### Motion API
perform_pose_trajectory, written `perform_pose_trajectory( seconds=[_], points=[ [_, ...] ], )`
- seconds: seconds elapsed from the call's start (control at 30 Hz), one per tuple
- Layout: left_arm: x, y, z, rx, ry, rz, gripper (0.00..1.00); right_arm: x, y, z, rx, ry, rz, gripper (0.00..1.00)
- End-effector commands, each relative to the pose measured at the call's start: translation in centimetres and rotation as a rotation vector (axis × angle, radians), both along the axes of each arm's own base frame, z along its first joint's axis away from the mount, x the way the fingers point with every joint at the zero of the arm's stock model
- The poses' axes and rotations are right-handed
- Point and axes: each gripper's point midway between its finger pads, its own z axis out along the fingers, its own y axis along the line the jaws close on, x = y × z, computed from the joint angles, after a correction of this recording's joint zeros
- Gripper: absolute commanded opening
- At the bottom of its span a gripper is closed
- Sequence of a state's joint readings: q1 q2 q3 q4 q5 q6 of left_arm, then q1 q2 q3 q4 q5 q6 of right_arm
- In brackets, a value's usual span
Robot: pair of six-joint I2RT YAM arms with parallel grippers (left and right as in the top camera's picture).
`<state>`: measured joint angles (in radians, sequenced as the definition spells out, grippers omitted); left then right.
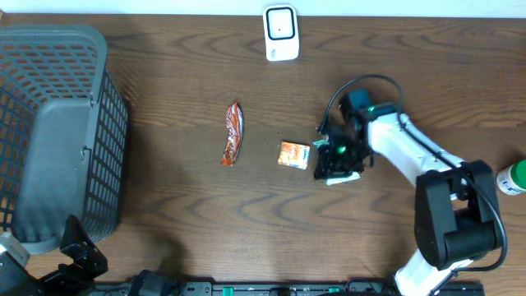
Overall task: Scan the item barcode
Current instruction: 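Lift the wipes pack with the right gripper and adjust its grip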
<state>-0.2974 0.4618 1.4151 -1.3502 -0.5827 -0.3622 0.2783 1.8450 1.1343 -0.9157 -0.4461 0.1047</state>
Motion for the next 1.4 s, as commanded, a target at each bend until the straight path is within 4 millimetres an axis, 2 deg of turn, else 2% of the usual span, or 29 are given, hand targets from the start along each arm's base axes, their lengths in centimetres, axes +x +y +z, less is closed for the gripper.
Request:
perform_pose_trajectory(
  seconds=[0.0,0.1,0.2,0.3,0.37,0.4,0.43,0.5,0.53,0.57,0.63,0.7,0.73,0.8,0.83,0.87,0.9,0.93,1.0,1.03,1.1,1.13,1.2,1.37],
  points=[
    [-0.1,0.2,0.2,0.015,-0.002,0.007,0.98,-0.6,-2.7,-1.9,-0.198,0.014,-0.078,0.13],
    [-0.2,0.2,0.1,0.016,0.002,0.007,0.98,-0.7,-5.0,-2.4,-0.332,0.005,-0.105,0.06],
    [-0.2,0.2,0.2,0.016,0.002,0.007,0.98,0.2,-8.0,-2.5,-0.493,-0.041,-0.147,0.07],
    [-0.2,0.2,0.2,0.016,0.002,0.007,0.98,1.2,-9.5,-2.1,-0.557,-0.078,-0.163,0.08],
    [-0.2,0.2,0.2,0.016,0.002,0.007,0.98,2.0,-9.6,-1.5,-0.551,-0.094,-0.172,0.11],
    [-0.2,0.2,0.2,0.016,0.001,0.007,0.98,2.7,-9.5,-1.0,-0.545,-0.108,-0.177,0.16],
    [-0.2,0.2,0.2,0.016,0.001,0.007,0.98,3.2,-9.5,-0.5,-0.542,-0.118,-0.185,0.3],
    [-0.2,0.2,0.2,0.015,0.001,0.007,0.98,4.4,-9.1,1.0,-0.52,-0.136,-0.199,0.5],
    [-0.2,0.2,0.2,0.015,0.001,0.007,0.98,5.0,-8.6,1.8,-0.492,-0.137,-0.216,0.64],
    [-0.2,0.2,0.2,0.016,0.001,0.007,0.98,5.3,-8.4,2.5,-0.473,-0.131,-0.241,0.73],
    [-0.2,0.2,0.2,0.015,0.001,0.007,0.98,5.5,-7.6,4.0,-0.417,-0.081,-0.36,0.72],
    [-0.2,0.2,0.2,0.015,0.001,0.007,0.98,4.6,-6.6,4.9,-0.339,0.046,-0.527,0.79],
    [-0.2,0.2,0.2,0.015,0.001,0.007,0.98,4.3,-6.1,5.1,-0.304,0.094,-0.581,0.99],
    [-0.2,0.2,0.2,0.016,0.001,0.007,0.98,3.8,-5.1,5.6,-0.232,0.197,-0.697,0.99],
    [-0.2,0.2,0.2,0.016,0.001,0.007,0.98,3.6,-3.4,6.3,-0.129,0.301,-0.776,0.99],
    [-0.2,0.2,0.2,0.016,0.001,0.007,0.98,3.6,-2.3,6.9,-0.057,0.336,-0.766,0.99],
    [-0.2,0.2,0.2,0.016,0.001,0.007,0.98,3.9,-1.9,7.0,-0.03,0.322,-0.742,0.88],
    [-0.2,0.2,0.2,0.016,0.001,0.007,0.98,4.0,-2.3,6.8,-0.047,0.299,-0.735,0.78],
    [-0.2,0.2,0.2,0.016,0.001,0.007,0.98,3.4,-3.2,6.4,-0.137,0.355,-0.861,0.72],
    [-0.2,0.2,0.2,0.016,0.001,0.007,0.98,2.2,-3.7,6.3,-0.205,0.448,-0.996,0.71],
    [-0.2,0.2,0.2,0.016,0.001,0.007,0.98,0.7,-4.3,6.3,-0.321,0.581,-1.232,0.75],
    [-0.2,0.2,0.2,0.015,0.001,0.007,0.98,0.7,-4.7,6.1,-0.36,0.594,-1.32,0.8],
    [-0.2,0.2,0.2,0.015,0.001,0.007,0.98,1.3,-5.7,5.5,-0.421,0.574,-1.488,0.82],
    [-0.2,0.2,0.2,0.015,0.001,0.007,0.98,3.1,-6.2,5.0,-0.391,0.511,-1.562,0.84]
  ],
)
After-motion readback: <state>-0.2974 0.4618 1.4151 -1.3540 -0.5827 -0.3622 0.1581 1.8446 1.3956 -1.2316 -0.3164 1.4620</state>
